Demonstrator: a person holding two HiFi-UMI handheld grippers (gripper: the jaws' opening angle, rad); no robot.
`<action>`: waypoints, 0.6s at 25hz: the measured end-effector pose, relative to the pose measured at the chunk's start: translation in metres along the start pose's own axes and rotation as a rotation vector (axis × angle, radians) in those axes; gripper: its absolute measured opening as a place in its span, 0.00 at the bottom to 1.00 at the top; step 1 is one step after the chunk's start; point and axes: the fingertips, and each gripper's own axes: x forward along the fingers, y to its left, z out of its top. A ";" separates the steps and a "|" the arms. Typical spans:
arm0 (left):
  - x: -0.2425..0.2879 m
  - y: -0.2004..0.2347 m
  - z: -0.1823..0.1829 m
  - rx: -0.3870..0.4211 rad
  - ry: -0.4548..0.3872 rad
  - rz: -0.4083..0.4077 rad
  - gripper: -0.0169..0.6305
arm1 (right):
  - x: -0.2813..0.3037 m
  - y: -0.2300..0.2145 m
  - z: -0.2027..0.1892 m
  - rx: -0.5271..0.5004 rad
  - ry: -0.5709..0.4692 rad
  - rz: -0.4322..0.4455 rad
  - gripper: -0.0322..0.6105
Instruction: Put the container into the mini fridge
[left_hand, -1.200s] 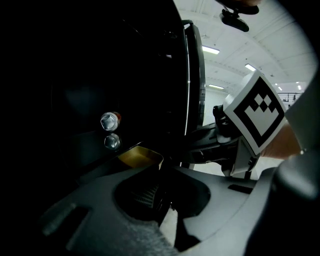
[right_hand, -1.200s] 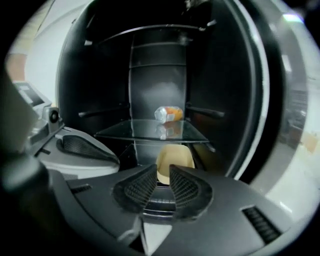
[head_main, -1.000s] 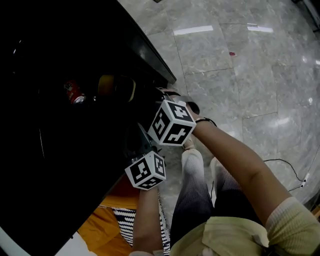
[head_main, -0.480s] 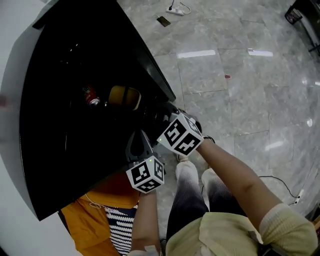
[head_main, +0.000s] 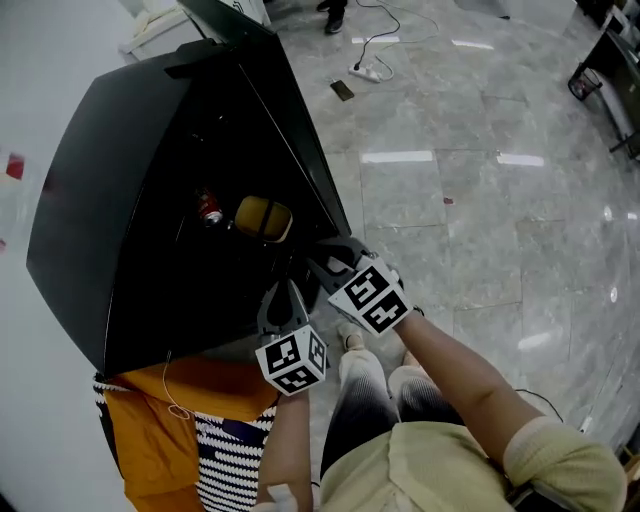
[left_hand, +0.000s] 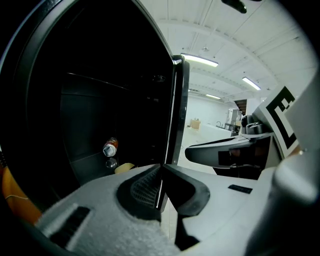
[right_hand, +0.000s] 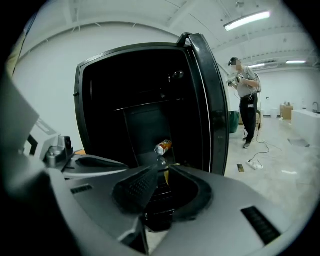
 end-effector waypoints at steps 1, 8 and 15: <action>-0.004 0.000 0.003 -0.008 -0.004 0.001 0.06 | -0.004 0.002 0.001 0.002 0.001 -0.002 0.18; -0.020 -0.005 0.022 -0.030 -0.020 0.004 0.06 | -0.027 0.006 0.015 0.038 -0.018 -0.007 0.17; -0.037 -0.016 0.040 -0.058 -0.037 -0.002 0.06 | -0.053 0.008 0.025 0.067 -0.034 -0.002 0.16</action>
